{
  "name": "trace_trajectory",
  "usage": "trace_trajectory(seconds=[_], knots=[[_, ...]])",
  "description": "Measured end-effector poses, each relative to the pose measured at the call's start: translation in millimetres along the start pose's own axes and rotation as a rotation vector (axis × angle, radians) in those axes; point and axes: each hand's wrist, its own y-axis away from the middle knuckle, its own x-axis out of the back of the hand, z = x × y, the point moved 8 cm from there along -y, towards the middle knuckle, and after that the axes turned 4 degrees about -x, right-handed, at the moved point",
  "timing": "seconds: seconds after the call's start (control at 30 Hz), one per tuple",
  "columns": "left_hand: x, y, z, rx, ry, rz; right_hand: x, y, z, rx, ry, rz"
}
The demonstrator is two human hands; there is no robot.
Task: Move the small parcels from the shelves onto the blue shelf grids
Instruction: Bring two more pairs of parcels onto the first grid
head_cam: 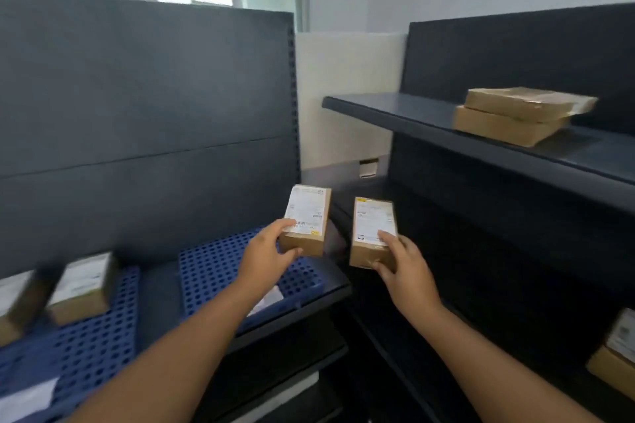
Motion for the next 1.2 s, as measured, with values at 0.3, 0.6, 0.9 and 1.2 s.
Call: trace_trajectory(seconds=[0.3, 0.6, 0.9, 1.2], knots=[[213.9, 127.1, -107.2, 0.216, -0.171, 0.275, -157.9, 43.0, -184.4, 0.248, -0.099, -0.287], [359.7, 278.9, -195.4, 0.436, -0.322, 0.418, -284.7, 150.9, -308.0, 0.366, -0.196, -0.524], [375.4, 326.1, -244.2, 0.499, -0.290, 0.407, -338.3, 193.3, -332.1, 0.390, -0.135, -0.596], [357.1, 338.2, -284.6, 0.503, -0.265, 0.338, -370.0, 204.3, -317.5, 0.359, -0.082, -0.586]])
